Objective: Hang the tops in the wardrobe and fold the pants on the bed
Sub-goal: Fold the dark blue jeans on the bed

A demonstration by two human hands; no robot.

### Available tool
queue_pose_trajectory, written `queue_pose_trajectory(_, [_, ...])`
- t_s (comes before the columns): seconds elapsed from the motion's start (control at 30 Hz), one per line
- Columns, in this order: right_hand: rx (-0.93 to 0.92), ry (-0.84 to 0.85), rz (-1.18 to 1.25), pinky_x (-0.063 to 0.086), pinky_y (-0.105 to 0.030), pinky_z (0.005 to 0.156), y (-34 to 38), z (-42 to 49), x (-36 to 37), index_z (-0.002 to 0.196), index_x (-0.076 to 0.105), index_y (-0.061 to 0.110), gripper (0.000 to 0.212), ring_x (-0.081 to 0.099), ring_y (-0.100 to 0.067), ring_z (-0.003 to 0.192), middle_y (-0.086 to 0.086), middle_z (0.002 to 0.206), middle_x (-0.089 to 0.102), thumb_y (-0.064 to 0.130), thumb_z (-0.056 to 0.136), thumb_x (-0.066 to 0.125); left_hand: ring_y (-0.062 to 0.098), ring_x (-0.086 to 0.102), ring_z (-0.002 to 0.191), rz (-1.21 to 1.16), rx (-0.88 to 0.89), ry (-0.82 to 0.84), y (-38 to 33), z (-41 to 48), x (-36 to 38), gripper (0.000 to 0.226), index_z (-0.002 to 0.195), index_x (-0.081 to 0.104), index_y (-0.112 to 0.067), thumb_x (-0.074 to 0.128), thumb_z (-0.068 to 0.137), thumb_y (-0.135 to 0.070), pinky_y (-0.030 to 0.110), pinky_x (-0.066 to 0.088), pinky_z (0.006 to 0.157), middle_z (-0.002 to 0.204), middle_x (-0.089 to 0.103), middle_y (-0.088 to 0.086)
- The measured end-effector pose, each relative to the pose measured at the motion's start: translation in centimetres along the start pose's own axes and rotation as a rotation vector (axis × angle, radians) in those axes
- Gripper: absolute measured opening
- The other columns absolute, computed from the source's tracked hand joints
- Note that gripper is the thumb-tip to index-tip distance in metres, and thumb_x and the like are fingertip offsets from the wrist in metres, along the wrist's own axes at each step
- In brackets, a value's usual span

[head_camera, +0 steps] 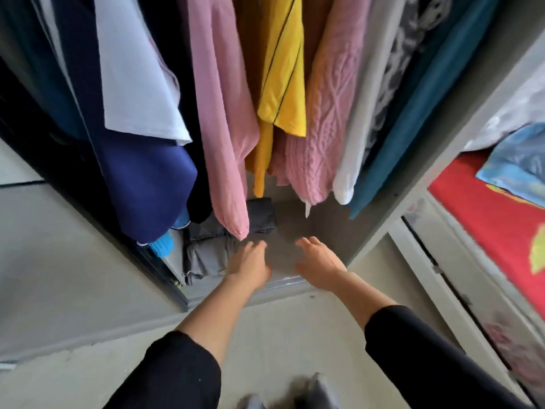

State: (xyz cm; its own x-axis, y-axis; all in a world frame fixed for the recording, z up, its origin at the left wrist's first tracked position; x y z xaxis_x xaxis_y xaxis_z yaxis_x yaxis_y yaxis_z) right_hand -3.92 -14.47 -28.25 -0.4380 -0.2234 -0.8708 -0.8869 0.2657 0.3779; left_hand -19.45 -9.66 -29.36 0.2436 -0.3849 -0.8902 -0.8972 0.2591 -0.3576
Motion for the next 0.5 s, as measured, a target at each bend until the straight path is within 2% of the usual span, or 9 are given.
queue_pose_trajectory(0.23, [0.186,-0.164,0.071,0.045,-0.038,0.096,-7.6,-6.7,-5.9,0.139,0.040,0.016,0.053,0.050,-0.031,0.119,-0.009,0.128,0.047,0.023,0.090,0.057,0.027,0.049,0.120,0.136,0.265,0.041,-11.5,-0.4,-1.0,0.040,0.130,0.048,-0.023,0.051,0.091,-0.032,0.038,0.044,0.092,0.129,0.050,0.004])
queue_pose_trajectory(0.5, [0.375,-0.257,0.090,0.044,-0.038,0.097,-21.2,-17.1,-9.3,0.139,0.038,0.015,0.056,0.047,-0.029,0.122,-0.008,0.134,0.044,0.030,0.090,0.060,0.026,0.047,0.119,0.218,0.503,0.095,-28.1,-3.5,4.7,0.040,0.132,0.047,-0.022,0.048,0.092,-0.030,0.040,0.045,0.093,0.131,0.050,0.004])
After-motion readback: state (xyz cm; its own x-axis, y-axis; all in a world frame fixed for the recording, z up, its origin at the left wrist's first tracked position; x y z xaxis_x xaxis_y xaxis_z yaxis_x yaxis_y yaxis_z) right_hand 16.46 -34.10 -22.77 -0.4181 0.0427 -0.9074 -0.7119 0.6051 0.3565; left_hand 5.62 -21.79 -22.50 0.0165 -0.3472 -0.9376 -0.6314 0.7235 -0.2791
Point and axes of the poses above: each hand's wrist, its own z-axis towards the middle knuckle, its own x-axis out of the palm, y = z × x, the point moved 2 cm from there along z, towards the middle knuckle
